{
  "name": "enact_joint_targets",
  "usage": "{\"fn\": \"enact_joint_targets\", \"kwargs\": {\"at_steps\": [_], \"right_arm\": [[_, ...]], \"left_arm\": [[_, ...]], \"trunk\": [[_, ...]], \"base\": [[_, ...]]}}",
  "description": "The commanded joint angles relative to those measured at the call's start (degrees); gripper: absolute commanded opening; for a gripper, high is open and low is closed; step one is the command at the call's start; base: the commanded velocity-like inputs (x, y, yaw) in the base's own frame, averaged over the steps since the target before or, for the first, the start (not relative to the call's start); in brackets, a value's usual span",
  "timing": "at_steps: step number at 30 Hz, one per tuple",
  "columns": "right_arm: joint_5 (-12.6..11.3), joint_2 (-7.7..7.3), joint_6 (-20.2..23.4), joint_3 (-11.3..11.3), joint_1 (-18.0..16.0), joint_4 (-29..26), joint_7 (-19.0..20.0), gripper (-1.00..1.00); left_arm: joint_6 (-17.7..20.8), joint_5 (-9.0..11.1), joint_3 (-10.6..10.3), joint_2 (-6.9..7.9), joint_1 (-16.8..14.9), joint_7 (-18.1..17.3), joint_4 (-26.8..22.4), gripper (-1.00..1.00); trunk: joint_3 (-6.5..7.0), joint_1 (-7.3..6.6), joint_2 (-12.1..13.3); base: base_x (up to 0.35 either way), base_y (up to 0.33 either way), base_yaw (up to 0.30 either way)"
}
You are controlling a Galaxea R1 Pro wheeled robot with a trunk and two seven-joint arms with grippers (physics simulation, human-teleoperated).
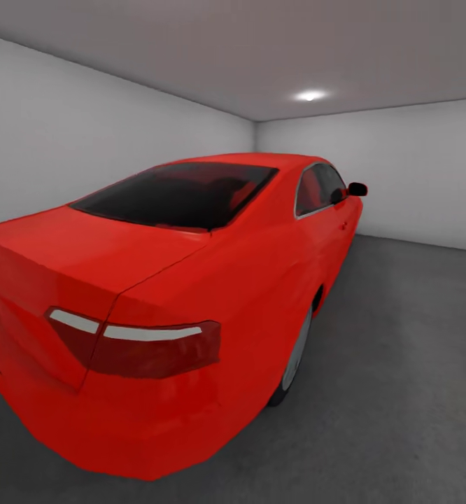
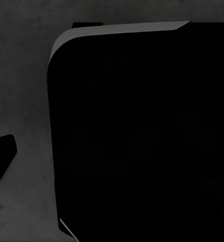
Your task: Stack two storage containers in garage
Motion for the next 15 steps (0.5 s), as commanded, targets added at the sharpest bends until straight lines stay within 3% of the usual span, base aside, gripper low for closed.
{"fn": "enact_joint_targets", "kwargs": {"at_steps": [1, 15], "right_arm": [[-0.06, 0.0, -0.16, 0.01, -0.01, 0.01, 0.0, 1.0], [0.13, -0.01, -0.09, 0.04, -0.01, 0.01, 0.16, 1.0]], "left_arm": [[-0.17, 0.01, 0.03, 0.0, -0.01, -0.06, 0.01, 1.0], [-0.17, 0.01, 0.03, 0.0, -0.01, -0.06, 0.01, 1.0]], "trunk": [[-0.01, 0.0, -0.02], [0.42, 0.0, -0.02]], "base": [[0.0, 0.0, -0.256], [0.0, 0.0, -0.256]]}}
